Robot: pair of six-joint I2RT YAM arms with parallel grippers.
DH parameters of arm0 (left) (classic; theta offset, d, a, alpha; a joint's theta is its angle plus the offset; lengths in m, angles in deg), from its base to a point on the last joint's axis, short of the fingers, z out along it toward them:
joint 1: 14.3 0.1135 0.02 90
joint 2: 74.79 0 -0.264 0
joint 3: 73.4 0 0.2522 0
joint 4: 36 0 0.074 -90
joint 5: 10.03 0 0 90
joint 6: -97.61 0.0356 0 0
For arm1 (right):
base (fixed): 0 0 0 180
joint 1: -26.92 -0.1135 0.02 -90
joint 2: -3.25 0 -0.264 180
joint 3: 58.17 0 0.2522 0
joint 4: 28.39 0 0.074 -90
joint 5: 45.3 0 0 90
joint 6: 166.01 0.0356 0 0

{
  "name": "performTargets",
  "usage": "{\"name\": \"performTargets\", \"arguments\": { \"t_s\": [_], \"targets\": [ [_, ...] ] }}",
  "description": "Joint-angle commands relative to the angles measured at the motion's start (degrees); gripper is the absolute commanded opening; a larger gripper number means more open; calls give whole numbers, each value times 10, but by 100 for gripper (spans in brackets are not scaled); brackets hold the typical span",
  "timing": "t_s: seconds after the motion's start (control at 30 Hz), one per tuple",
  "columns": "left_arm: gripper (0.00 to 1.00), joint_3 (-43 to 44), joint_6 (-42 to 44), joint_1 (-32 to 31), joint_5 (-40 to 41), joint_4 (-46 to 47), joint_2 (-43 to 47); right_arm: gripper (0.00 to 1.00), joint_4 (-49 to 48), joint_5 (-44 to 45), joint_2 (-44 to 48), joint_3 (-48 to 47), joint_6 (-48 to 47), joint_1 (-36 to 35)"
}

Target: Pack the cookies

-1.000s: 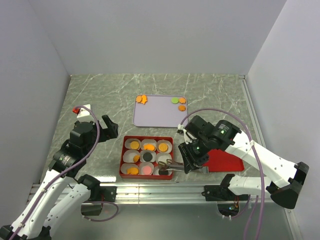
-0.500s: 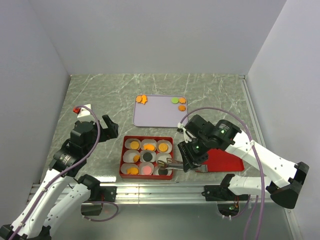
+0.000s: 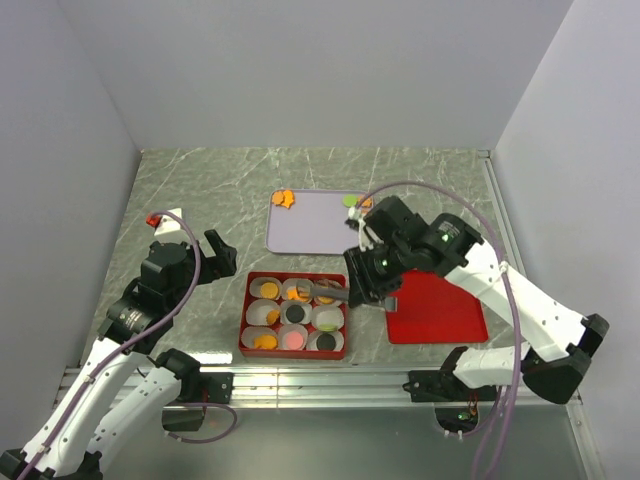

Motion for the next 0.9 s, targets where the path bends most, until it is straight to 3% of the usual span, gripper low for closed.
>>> {"name": "performTargets", "arguments": {
  "t_s": [0.0, 0.3, 0.57, 0.87],
  "targets": [
    [99, 3, 12, -1, 0, 19, -1, 49, -32, 40, -22, -61, 2, 50],
    [99, 3, 13, -1, -4, 20, 0, 48, -28, 141, -123, -173, -13, 175],
    [99, 2, 12, -1, -3, 20, 3, 47, -128, 142, -220, -162, 18, 324],
    [99, 2, 10, -1, 1, 18, 1, 47, -93, 221, -387, -317, 13, 377]
  ]
}}
